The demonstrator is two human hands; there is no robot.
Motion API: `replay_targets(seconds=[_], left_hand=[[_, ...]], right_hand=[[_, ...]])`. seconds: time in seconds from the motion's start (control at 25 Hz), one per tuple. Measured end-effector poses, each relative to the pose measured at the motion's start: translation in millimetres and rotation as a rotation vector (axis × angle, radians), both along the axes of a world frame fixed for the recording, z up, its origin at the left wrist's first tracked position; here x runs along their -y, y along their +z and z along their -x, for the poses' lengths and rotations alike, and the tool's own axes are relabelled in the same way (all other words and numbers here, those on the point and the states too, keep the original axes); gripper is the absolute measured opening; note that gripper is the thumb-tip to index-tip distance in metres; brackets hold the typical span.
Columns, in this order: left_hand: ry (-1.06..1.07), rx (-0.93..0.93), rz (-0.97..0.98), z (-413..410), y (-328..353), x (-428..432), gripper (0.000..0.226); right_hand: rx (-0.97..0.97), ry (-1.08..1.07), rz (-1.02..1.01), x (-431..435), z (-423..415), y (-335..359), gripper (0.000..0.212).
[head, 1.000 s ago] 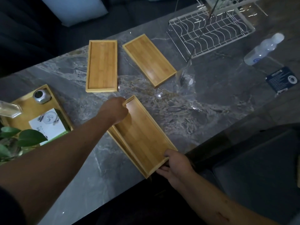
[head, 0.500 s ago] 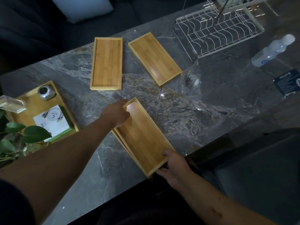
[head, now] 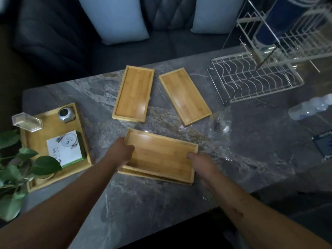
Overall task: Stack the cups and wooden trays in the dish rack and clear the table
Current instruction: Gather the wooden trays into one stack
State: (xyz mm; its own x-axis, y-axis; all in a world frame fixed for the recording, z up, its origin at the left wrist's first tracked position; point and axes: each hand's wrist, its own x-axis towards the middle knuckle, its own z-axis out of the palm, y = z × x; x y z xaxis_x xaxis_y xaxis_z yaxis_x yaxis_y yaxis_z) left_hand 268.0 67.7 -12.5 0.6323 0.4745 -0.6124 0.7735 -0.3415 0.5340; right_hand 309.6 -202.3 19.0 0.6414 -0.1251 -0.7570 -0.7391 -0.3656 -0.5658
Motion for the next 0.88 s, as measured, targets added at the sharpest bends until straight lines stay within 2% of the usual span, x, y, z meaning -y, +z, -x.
replay_targets(seconds=[0.12,0.32,0.68,0.88], left_hand=[[0.199,0.015,0.113,13.9,1.6,5.3,0.039],[0.364,0.033,0.241,24.0,15.4,24.4,0.035],[0.45,-0.024,0.189,48.3,32.7,61.3,0.042],[0.49,-0.043,0.145,48.7,23.0,58.4,0.045]], right_hand=[[0.078,0.193,0.089,-10.2,-39.1,-0.7,0.038],[0.005,0.449,0.197,-7.0,-79.8,2.1,0.06],[0.027,0.685,0.151,19.2,-89.3,-0.6,0.051],[0.005,0.685,0.114,16.6,-85.1,-5.2,0.046]])
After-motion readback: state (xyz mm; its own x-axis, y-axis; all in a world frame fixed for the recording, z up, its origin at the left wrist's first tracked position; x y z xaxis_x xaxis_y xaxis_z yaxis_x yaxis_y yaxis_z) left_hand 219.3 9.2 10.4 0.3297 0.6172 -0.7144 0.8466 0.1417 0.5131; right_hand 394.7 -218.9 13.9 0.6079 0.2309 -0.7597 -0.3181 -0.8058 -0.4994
